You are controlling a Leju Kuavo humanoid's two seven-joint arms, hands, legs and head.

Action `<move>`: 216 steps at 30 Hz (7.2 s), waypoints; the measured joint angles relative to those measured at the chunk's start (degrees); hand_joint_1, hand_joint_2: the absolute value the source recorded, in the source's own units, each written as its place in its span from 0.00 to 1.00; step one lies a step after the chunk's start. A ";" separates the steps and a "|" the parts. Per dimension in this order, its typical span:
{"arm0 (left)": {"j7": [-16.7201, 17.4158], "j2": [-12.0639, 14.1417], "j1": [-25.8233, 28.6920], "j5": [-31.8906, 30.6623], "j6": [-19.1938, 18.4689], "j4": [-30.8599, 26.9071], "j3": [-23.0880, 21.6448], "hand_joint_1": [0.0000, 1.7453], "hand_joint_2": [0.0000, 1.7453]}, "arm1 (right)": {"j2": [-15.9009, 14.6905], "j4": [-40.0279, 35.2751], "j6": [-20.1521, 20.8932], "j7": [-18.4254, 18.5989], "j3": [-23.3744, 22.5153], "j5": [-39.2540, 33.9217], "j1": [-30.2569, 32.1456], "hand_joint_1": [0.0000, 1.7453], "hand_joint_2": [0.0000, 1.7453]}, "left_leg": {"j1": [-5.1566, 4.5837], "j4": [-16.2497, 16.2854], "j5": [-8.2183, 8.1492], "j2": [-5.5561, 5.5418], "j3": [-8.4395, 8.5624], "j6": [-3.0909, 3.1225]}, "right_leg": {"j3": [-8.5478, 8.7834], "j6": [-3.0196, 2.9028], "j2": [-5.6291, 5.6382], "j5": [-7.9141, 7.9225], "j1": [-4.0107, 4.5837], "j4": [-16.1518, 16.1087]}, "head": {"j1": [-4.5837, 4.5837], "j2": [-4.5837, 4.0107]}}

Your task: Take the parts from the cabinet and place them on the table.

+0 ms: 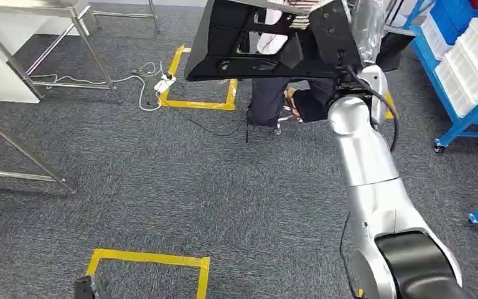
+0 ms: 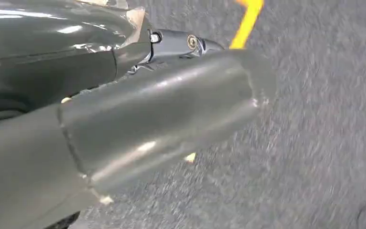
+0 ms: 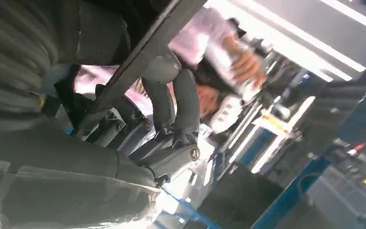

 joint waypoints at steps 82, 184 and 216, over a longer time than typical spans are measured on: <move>-0.66 0.55 0.45 -3.65 0.15 -0.17 6.01 0.00 0.00 | 5.09 4.63 3.65 1.09 2.14 2.10 -7.39 1.00 1.00 | 1.56 14.97 -5.57 -1.09 -8.45 -4.43 | 0.16 -1.23 -0.76 3.82 -1.26 -4.03 | -0.55 -0.02; 0.02 -1.16 -1.10 -9.81 -1.51 -0.87 5.01 0.00 0.00 | -1.38 4.76 -0.63 -3.54 -1.55 3.52 -3.00 1.00 1.00 | 1.56 17.24 -5.47 -1.53 -5.39 -3.46 | 2.38 -0.95 2.13 3.20 -1.56 -5.85 | 0.15 -0.02; 0.35 -0.90 -0.55 -9.42 -0.76 -0.50 5.03 0.00 0.00 | -2.56 8.26 -2.25 -5.31 -0.79 0.46 -4.88 1.00 1.00 | 1.26 11.93 -17.37 -1.69 5.30 -3.08 | 1.30 -0.42 2.04 10.85 -2.60 -10.39 | 0.42 -0.02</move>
